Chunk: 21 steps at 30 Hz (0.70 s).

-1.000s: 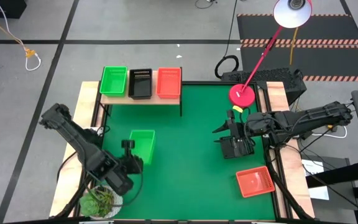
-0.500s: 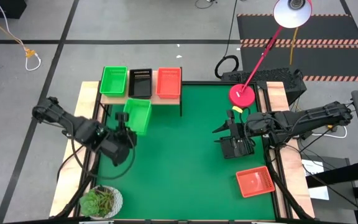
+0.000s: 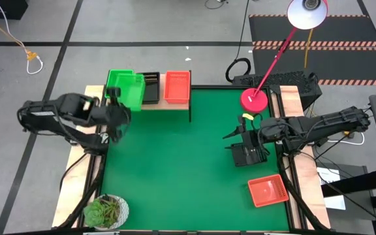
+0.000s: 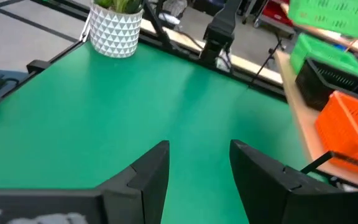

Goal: Stack baskets on shelf by color
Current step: Stack the green basket on top of the other green baskets on the shelf

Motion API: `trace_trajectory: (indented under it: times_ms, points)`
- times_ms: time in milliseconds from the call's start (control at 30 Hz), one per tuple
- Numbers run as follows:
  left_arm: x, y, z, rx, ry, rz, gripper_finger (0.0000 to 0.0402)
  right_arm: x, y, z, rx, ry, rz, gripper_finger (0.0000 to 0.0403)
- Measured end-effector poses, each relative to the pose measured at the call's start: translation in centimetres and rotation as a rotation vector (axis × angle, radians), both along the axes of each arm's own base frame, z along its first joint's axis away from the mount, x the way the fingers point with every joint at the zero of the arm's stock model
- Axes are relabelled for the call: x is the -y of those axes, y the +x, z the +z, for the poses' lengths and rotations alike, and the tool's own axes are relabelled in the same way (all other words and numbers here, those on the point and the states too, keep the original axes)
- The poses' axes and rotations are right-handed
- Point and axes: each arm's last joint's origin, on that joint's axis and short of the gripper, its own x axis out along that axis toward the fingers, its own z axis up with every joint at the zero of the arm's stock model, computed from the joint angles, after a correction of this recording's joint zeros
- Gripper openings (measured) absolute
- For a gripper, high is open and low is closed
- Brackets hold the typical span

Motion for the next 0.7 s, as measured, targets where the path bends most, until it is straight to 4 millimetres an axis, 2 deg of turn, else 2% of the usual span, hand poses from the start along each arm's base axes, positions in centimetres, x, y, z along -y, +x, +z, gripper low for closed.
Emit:
trace_trajectory:
  times_ms: [167,467,700]
  points:
    - [-2.6,-1.4,0.3,-0.055,0.040,0.086,0.0012,0.4,0.2,0.3,0.039,-0.003,-0.016,0.0164]
    - [-6.4,-2.3,0.2,-0.163,0.027,0.192,0.0015,1.1,0.3,0.3,0.032,-0.019,-0.050,0.0164]
    - [-8.3,-2.6,0.3,-0.136,-0.022,0.168,0.0007,1.3,0.3,-0.4,0.013,-0.032,-0.052,0.0164]
